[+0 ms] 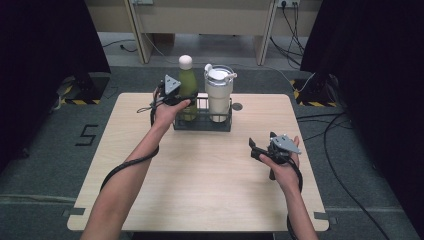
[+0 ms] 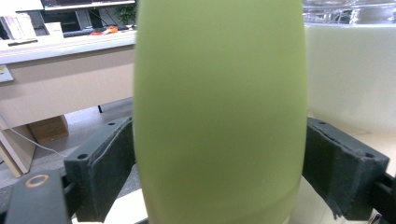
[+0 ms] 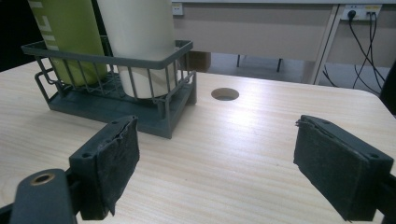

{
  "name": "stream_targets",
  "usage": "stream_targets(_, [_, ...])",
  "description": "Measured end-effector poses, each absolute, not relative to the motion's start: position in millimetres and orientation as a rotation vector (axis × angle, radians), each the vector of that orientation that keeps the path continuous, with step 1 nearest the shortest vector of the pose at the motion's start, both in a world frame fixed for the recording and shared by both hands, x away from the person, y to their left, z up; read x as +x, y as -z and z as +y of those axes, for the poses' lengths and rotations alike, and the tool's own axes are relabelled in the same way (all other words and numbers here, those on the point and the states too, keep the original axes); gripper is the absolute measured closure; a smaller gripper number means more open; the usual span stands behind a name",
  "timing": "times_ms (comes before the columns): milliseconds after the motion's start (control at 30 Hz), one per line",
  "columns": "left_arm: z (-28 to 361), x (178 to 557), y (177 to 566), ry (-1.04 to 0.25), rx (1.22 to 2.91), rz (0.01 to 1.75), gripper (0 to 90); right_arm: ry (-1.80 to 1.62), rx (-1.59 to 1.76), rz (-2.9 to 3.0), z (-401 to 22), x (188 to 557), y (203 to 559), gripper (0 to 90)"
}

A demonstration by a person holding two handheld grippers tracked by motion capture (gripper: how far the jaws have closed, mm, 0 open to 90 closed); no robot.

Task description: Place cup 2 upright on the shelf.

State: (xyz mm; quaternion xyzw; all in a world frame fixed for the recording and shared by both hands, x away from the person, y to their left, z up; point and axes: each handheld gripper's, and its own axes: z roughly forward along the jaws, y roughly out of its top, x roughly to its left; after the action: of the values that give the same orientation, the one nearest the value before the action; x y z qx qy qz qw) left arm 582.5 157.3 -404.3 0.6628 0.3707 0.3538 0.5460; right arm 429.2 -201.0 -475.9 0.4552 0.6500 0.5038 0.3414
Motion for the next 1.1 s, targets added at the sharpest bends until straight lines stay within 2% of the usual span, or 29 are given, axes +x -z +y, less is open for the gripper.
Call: stream_targets(1100, [171,556,393,-0.878,1.559,0.85,10.5,-1.307,1.189,1.692,-198,429,476,14.6])
